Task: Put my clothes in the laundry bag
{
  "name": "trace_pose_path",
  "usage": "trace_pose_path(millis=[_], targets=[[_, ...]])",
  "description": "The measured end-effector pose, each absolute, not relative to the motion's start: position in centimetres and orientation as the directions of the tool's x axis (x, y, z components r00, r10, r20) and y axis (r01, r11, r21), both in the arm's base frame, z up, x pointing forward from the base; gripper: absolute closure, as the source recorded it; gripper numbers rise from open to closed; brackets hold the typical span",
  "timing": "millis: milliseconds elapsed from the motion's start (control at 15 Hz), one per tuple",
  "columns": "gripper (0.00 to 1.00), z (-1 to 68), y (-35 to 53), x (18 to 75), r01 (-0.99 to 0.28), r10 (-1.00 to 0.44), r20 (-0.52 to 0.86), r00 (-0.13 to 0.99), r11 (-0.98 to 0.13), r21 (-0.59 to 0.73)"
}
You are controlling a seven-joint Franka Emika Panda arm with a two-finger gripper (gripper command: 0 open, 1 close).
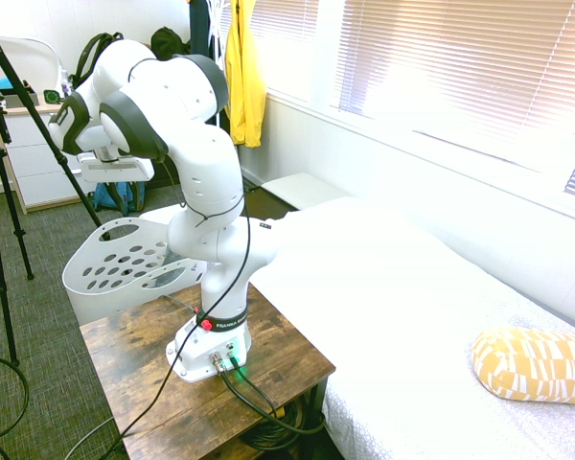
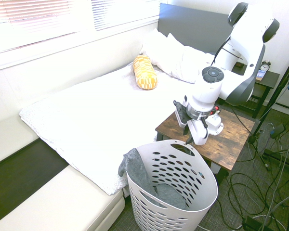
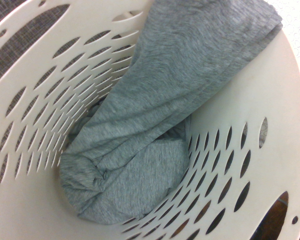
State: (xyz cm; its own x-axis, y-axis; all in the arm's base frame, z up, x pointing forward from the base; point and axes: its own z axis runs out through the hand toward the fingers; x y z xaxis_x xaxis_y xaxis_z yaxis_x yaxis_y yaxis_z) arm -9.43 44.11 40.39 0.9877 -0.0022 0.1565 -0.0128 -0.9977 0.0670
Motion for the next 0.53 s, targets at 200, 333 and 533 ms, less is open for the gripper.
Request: trace_pose_path(millis=[200,333,533], targets=[[0.0,40.4,45.2,-4.7,-0.065,-0.056,0.158,0.986,-0.996,0.054],[0.0,39.6,46.2,-0.5,-0.091,-0.083,0.154,0.985,-0.995,0.041],[0.0,38.4,48.4,7.3,-0.13,-0.127,0.137,0.982,-0.991,0.016]])
